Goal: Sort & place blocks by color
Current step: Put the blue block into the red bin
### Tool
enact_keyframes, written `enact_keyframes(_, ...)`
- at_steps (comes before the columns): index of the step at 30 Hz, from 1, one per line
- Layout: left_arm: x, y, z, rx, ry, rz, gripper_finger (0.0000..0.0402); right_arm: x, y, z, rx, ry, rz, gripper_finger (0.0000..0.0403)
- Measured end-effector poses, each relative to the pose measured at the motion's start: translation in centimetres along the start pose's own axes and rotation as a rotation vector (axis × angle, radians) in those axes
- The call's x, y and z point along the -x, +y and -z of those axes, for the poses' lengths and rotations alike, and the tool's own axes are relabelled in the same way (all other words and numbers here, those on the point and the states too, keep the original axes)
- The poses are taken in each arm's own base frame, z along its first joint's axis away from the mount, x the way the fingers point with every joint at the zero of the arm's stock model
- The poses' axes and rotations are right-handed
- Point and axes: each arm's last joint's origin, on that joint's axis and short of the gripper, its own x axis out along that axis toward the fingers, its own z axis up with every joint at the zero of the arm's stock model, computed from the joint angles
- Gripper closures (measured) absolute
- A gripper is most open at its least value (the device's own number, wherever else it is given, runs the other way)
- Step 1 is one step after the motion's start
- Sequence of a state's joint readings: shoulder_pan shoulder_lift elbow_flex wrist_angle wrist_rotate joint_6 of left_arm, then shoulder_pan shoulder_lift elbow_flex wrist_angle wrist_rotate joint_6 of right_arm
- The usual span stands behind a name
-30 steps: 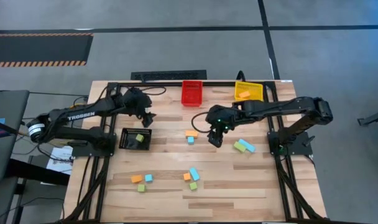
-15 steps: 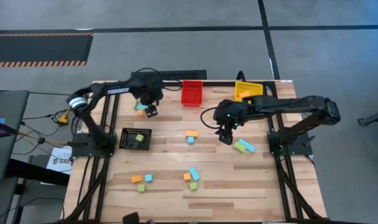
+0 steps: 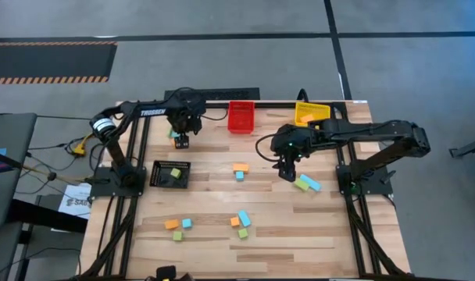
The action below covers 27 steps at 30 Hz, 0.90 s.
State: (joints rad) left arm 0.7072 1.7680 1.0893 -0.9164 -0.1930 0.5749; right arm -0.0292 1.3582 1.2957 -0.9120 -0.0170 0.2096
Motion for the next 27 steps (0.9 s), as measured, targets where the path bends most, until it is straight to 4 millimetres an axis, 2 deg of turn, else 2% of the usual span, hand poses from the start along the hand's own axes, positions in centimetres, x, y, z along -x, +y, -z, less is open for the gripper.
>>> enact_keyframes(10,-1.5,-0.5,0.5,-0.033,0.019,-0.031,0.0143,0.0,-0.2,-0.1,0.027,-0.012,0.018,0.0159)
enact_keyframes(18,-1.7,0.2,0.6,-0.016,-0.021,-0.017,0.0145,0.0,-0.2,-0.1,0.029,-0.013,0.018,0.0159)
enact_keyframes(27,-3.4,0.3,0.4,-0.002,0.043,0.044,0.0187,0.0,0.0,-0.1,0.033,-0.008,0.014,0.0159)
